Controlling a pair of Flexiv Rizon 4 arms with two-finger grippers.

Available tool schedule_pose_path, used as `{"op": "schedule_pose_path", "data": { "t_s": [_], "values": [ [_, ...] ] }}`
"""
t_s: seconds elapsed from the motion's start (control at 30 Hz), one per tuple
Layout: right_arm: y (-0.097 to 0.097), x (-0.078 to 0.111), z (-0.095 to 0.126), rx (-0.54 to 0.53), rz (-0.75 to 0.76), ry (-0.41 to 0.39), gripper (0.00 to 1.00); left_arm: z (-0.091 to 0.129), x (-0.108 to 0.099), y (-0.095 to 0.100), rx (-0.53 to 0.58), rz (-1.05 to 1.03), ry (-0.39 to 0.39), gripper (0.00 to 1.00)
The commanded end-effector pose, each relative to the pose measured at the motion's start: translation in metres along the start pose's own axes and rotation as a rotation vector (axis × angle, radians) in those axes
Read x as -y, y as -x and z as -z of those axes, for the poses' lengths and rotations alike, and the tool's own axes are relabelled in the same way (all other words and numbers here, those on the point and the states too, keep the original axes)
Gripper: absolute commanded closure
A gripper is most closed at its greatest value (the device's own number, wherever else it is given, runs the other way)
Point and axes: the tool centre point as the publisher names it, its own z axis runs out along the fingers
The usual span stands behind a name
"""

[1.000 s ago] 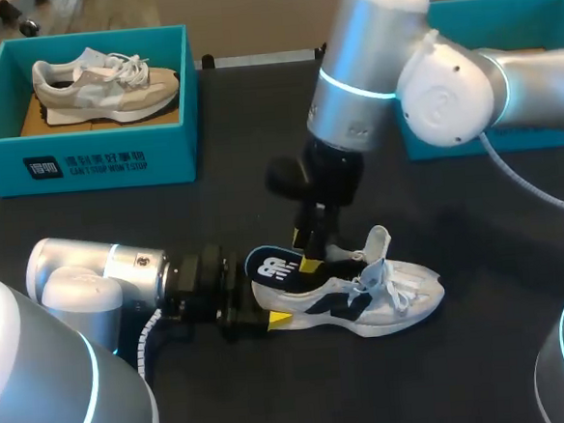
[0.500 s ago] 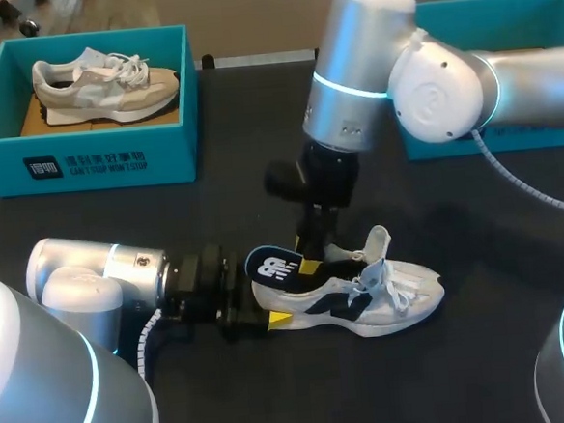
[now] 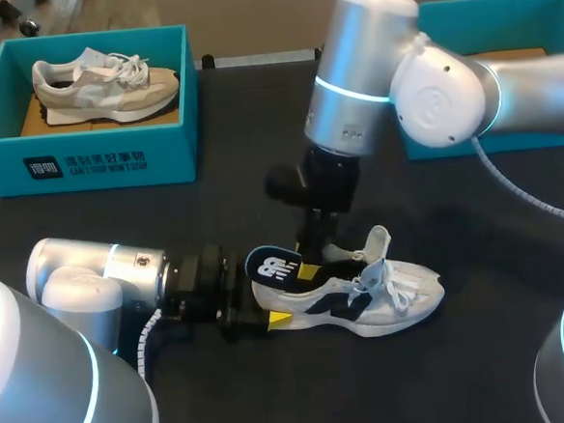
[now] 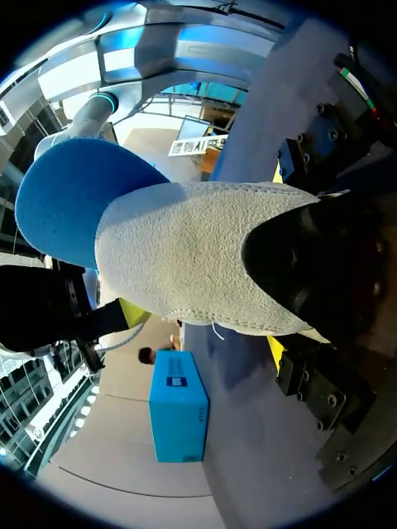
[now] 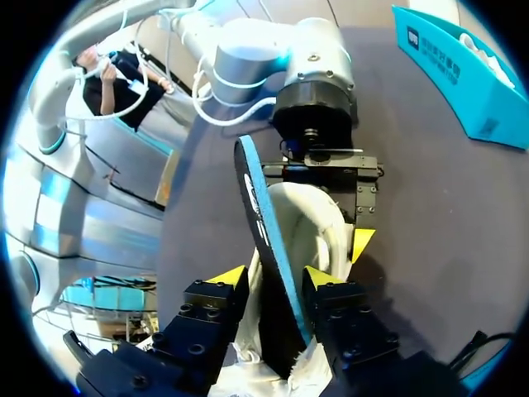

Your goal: Take the shoe out of the shoebox, open the shoe tongue, remove and reinsert the insole, then place the shoe into the shoebox

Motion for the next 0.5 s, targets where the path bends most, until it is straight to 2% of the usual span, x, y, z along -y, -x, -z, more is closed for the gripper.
{"op": "schedule_pose_path", "data": {
  "t_s": [0.03, 0.23, 0.37, 0.4, 0.47, 0.5],
  "values": [
    [-0.0029, 0.0045, -0.0025, 0.002, -0.008, 0.022, 0.61, -0.0009, -0.0003, 0.0008, 0.001, 0.001, 0.004, 1.0],
    [-0.0042, 0.0029, -0.005, -0.005, -0.016, 0.047, 0.62, -0.0009, -0.0003, 0.0008, 0.001, 0.001, 0.004, 1.0],
    [-0.002, 0.0018, -0.0087, -0.018, -0.019, 0.061, 0.71, -0.0009, -0.0003, 0.0008, 0.001, 0.001, 0.004, 1.0],
    [-0.0016, 0.0014, -0.0093, -0.019, -0.019, 0.063, 0.76, -0.0009, -0.0003, 0.0008, 0.001, 0.001, 0.004, 1.0],
    [-0.0013, 0.0004, -0.0097, -0.022, -0.017, 0.068, 0.99, -0.0009, -0.0003, 0.0008, 0.001, 0.001, 0.004, 1.0],
    [-0.0014, -0.0004, -0.0095, -0.023, -0.017, 0.069, 1.0, -0.0009, -0.0003, 0.0008, 0.001, 0.001, 0.004, 1.0]
  ]
}}
